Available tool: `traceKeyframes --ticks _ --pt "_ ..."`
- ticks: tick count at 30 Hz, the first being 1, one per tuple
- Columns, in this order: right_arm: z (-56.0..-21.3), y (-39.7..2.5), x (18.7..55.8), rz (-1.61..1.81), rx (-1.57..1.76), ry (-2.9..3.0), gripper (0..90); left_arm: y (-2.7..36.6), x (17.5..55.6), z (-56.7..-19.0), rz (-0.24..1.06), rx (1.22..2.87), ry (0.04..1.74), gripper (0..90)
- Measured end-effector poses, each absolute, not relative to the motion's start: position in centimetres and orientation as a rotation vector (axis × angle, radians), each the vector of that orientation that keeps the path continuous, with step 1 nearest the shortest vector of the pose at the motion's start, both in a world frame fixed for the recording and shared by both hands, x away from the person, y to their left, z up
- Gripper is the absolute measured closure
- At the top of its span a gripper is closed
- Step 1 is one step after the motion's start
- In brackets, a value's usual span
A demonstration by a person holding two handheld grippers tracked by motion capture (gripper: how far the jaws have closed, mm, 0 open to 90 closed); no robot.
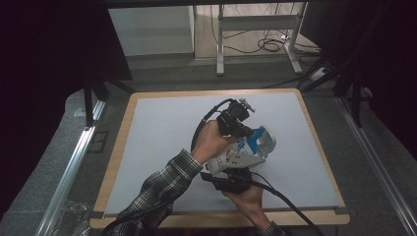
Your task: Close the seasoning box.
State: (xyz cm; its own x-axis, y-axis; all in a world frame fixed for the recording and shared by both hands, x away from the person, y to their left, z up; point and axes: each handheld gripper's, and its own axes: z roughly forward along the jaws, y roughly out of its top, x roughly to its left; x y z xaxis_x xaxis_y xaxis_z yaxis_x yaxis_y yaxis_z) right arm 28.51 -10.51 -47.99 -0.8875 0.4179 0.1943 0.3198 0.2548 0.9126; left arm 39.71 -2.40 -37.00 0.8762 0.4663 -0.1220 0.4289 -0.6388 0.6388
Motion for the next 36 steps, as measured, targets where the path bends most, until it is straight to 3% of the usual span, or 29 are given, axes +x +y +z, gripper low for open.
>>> traceKeyframes --ticks 36 --pt "-47.90 -10.45 28.49 1.730 0.713 2.411 61.2 -2.53 39.66 -36.92 0.069 2.354 0.638 88.7"
